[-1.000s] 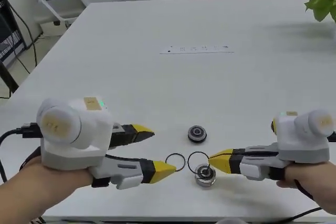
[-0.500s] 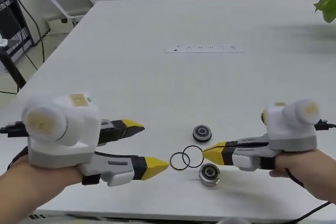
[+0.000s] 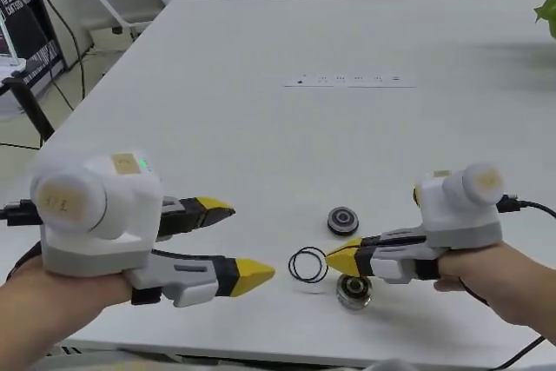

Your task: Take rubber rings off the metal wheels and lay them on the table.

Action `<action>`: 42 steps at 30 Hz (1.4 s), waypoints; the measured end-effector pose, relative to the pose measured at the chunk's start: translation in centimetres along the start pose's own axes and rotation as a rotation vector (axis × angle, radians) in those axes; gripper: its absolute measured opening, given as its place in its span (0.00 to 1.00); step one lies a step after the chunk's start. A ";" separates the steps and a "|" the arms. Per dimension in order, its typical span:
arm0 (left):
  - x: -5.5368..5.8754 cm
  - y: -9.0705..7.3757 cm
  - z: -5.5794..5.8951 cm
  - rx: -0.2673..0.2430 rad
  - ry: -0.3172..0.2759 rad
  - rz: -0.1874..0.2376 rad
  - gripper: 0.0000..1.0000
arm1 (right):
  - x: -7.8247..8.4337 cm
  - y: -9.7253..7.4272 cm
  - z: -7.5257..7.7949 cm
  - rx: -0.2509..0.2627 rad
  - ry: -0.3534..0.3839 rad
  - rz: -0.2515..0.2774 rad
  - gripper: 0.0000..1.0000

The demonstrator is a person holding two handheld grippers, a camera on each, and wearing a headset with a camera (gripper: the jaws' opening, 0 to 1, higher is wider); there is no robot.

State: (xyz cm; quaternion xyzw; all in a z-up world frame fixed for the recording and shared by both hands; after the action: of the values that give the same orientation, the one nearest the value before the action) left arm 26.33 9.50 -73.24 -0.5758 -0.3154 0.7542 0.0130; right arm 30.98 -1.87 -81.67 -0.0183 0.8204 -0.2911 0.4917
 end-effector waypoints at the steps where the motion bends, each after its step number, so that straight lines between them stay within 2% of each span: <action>1: 0.0 0.0 0.0 -0.001 -0.002 0.000 0.56 | -0.1 0.1 0.0 0.002 0.005 0.000 0.00; 7: 0.1 -0.1 -0.1 -0.005 -0.007 0.000 0.55 | -0.2 0.5 0.6 0.016 0.023 -0.003 0.00; 16: 0.3 -0.4 -0.6 -0.011 -0.014 0.000 0.55 | 0.0 1.2 0.2 0.012 0.036 -0.032 0.00; 24: 0.6 -0.3 -0.6 -0.009 -0.023 -0.006 0.55 | 0.5 1.7 1.4 0.023 0.047 -0.056 0.00; 37: 0.8 0.0 -0.5 -0.002 -0.030 -0.018 0.55 | 0.9 2.0 1.8 0.049 0.017 -0.080 0.00; 42: 1.0 0.0 -0.5 -0.001 -0.033 -0.020 0.55 | 1.0 2.1 1.9 0.055 0.006 -0.085 0.04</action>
State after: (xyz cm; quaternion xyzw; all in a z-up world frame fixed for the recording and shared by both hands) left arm 26.47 10.08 -74.15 -0.5601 -0.3219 0.7632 0.0150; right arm 32.53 -1.36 -84.18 -0.0388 0.8121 -0.3343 0.4767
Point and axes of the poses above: the centre of the closed fingertips' face, and the gripper's own axes: y roughly forward along the fingers, z roughly to its right, x roughly out of its underside, the point moved 3 cm from there along -y, roughly backward along the fingers, and after that the axes turned 13 degrees about x, right-handed, at the moved point
